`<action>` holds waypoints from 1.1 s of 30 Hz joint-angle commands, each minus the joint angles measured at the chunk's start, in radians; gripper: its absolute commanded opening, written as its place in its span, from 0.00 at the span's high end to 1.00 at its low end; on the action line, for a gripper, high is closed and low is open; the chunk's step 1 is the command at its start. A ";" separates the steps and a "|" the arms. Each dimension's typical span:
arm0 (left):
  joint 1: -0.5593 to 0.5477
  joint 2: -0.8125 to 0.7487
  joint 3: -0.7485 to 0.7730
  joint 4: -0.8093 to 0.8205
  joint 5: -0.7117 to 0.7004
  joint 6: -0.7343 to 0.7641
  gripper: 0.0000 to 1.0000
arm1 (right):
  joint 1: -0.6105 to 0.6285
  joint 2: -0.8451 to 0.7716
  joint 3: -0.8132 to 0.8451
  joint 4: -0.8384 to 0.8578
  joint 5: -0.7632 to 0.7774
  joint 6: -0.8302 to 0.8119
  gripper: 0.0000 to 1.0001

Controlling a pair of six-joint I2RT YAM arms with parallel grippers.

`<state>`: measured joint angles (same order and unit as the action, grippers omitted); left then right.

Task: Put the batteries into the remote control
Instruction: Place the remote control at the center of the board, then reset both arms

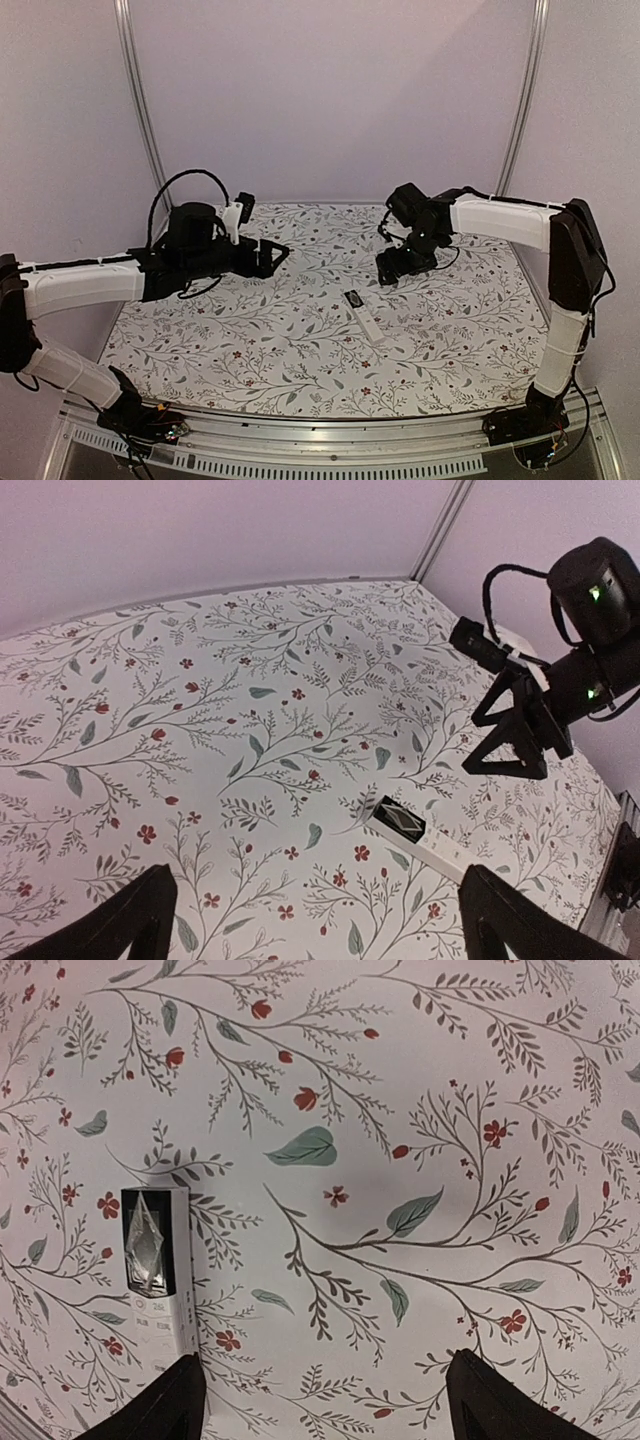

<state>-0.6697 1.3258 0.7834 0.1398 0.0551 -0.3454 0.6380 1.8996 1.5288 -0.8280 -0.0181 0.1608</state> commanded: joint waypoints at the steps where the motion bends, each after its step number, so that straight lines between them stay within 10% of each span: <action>1: -0.008 0.021 0.050 -0.057 -0.017 -0.006 0.01 | 0.016 0.035 -0.087 0.057 0.094 -0.057 0.16; 33: -0.033 0.071 0.086 -0.058 -0.043 -0.034 0.00 | 0.215 0.168 -0.128 0.107 -0.047 0.042 0.17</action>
<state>-0.6922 1.3918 0.8555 0.0895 0.0174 -0.3752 0.8307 2.0460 1.4273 -0.7090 -0.0196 0.1650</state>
